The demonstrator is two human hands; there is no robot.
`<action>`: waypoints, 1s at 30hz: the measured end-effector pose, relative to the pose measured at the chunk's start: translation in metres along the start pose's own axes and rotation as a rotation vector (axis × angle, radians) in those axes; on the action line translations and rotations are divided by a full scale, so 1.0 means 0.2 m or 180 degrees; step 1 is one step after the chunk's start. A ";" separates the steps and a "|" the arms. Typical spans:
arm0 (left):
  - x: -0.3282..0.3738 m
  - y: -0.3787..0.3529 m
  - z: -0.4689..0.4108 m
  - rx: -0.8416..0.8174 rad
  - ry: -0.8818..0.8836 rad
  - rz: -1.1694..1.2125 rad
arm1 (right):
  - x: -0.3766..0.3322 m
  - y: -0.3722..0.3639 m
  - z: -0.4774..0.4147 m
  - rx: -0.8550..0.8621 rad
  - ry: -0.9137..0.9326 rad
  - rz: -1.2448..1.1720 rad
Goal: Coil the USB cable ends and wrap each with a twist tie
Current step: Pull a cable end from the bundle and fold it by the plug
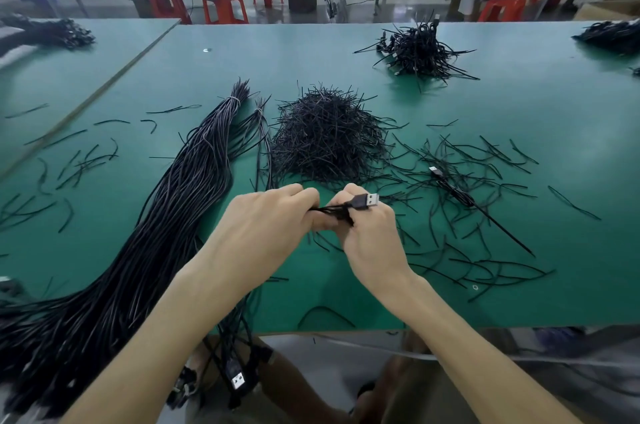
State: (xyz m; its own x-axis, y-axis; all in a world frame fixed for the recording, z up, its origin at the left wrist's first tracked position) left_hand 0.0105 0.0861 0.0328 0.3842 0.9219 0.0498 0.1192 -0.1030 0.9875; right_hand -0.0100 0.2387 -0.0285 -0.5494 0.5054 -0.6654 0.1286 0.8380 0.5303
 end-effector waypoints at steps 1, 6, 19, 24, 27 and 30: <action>0.00 -0.01 0.00 -0.0108 0.0101 -0.0012 | 0.01 -0.01 0.01 0.0016 -0.0002 0.0001; -0.02 -0.05 0.01 -0.0184 0.0459 0.0502 | 0.04 -0.04 0.04 0.0006 -0.0256 -0.0079; -0.04 -0.19 -0.08 -0.0765 0.1141 0.2232 | 0.05 0.00 0.08 0.0085 -0.0556 -0.0433; -0.02 -0.21 -0.05 -0.0205 0.0945 0.2117 | 0.05 0.05 0.07 -0.0169 -0.0986 -0.1127; 0.03 -0.23 -0.05 0.0053 0.0940 0.2182 | 0.04 0.06 0.08 -0.0282 -0.1482 -0.1733; 0.09 -0.23 -0.05 -0.0345 0.0600 0.1990 | 0.05 0.06 0.08 -0.0378 -0.1994 -0.2222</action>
State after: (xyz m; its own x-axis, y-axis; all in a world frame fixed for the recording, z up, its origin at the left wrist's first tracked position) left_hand 0.0031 0.1106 -0.0097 0.1830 0.7513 0.6340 -0.1707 -0.6108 0.7731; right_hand 0.0000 0.2564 -0.0374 0.0776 -0.0550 -0.9955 -0.1658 0.9839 -0.0672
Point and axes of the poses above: each hand's wrist, its own z-axis away from the middle knuckle, its own y-axis out of the back of the hand, x = y × z, the point moved 2 cm from there along -z, towards the middle knuckle, and after that the axes turned 3 degrees about -x, right-handed, at the moved point
